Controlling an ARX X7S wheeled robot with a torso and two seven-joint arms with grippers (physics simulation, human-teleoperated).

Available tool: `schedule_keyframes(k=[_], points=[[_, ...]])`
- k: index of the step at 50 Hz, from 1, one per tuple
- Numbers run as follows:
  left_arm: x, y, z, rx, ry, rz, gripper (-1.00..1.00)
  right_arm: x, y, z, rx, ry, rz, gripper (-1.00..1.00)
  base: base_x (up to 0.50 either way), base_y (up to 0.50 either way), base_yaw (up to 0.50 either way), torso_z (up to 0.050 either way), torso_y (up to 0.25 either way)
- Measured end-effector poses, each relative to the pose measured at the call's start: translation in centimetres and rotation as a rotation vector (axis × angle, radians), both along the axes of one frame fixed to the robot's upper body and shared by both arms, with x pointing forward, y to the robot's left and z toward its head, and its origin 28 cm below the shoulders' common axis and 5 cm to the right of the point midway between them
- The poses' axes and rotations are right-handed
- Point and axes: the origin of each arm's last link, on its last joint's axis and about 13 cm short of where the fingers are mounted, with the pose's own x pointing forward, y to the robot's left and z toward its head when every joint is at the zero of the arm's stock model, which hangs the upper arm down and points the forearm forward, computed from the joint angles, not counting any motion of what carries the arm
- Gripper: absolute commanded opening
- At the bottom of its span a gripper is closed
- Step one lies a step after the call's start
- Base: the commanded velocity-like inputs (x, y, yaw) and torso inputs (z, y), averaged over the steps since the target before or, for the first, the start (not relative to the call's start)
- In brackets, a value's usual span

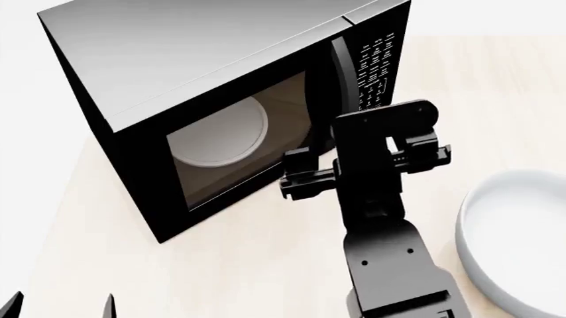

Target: Open the microwave.

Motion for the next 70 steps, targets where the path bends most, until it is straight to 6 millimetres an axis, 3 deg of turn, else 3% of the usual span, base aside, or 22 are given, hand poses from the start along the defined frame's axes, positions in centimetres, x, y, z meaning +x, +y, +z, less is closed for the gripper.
schedule_keyframes(k=[38,68,69,70], points=[[0.1,0.0,0.0,0.001,0.003,-0.008,1.00,3.8,0.6,0.7,-0.040,0.018,-0.032,1.00,0.00,0.00,0.00,0.000,0.000],[0.0,0.0,0.0,0.002,0.000,-0.007,1.00,5.4,0.6,0.2,-0.066,0.037,-0.046,1.00,0.00,0.00,0.00,0.000,0.000],[0.0,0.0,0.0,0.002,0.000,-0.007,1.00,5.4,0.6,0.2,-0.067,0.037,-0.046,-1.00,0.00,0.00,0.00,0.000,0.000],[0.0,0.0,0.0,0.002,0.000,-0.008,1.00,5.4,0.6,0.2,-0.067,0.037,-0.046,-1.00,0.00,0.00,0.00,0.000,0.000]])
